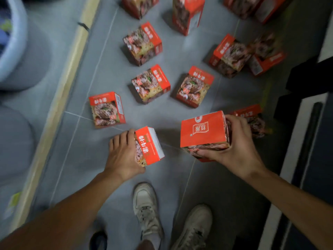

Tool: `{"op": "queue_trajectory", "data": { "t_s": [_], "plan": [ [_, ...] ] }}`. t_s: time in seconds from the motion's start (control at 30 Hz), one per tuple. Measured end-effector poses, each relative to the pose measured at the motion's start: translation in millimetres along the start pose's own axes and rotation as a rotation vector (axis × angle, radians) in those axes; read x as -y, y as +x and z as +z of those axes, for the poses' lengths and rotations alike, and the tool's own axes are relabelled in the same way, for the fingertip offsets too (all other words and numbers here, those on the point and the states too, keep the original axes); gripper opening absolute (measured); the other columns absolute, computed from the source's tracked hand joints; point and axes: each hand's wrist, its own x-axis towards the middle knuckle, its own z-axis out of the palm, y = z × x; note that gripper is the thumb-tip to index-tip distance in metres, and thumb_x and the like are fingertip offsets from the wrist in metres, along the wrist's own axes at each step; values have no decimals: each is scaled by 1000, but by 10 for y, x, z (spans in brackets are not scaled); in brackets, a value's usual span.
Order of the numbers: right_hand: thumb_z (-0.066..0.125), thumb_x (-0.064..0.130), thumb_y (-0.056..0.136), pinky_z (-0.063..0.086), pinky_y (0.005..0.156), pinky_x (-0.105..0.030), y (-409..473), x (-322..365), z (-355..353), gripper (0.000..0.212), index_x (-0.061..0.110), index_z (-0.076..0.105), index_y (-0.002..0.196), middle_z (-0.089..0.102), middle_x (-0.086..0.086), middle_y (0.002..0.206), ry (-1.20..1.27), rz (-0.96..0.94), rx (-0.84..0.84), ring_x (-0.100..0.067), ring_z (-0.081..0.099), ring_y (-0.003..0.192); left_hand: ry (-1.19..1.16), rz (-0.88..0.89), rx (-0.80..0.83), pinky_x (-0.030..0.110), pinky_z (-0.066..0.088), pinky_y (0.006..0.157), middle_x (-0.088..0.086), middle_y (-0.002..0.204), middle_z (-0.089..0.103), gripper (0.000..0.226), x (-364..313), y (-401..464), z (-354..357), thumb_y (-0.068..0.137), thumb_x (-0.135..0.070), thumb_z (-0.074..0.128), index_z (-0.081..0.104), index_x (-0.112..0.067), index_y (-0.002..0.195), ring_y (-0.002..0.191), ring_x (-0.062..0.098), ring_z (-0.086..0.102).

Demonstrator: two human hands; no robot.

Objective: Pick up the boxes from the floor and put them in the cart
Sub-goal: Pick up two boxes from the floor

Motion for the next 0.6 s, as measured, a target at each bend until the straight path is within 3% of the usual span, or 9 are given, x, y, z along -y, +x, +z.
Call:
{"op": "queue_trajectory", "data": {
  "t_s": [0.1,0.27,0.43,0.6],
  "plan": [
    [95,57,46,40,108,-38,-58,612,-490,115,24,41,142,39,7,137,2,-31,-42,-15,39,132,-71,-35,-83,47,34,106,10,134,45,125,-63,-239,-854,35,-45,76,29,-12,146,122,35,42],
    [87,69,45,42,111,-52,-282,1891,-1429,118,24,38,143,35,5,140,41,-82,-65,-19,39,135,-139,-99,-145,49,37,105,12,129,48,127,-277,-801,-2486,34,-53,73,29,-10,146,120,36,46],
    [86,71,48,39,114,-50,-655,3161,-2328,118,21,39,143,36,5,138,97,-156,-110,-18,36,134,-201,-67,-267,46,38,100,10,124,51,124,-495,-1430,-3997,33,-49,83,35,-9,140,117,35,48],
    [90,69,50,40,114,-46,-1184,4215,-3039,106,36,36,136,32,20,131,168,-237,-202,-16,39,133,-311,-91,-327,44,34,105,10,130,49,130,-660,-2175,-5273,34,-55,92,31,-14,142,125,32,43]
  ]
}}
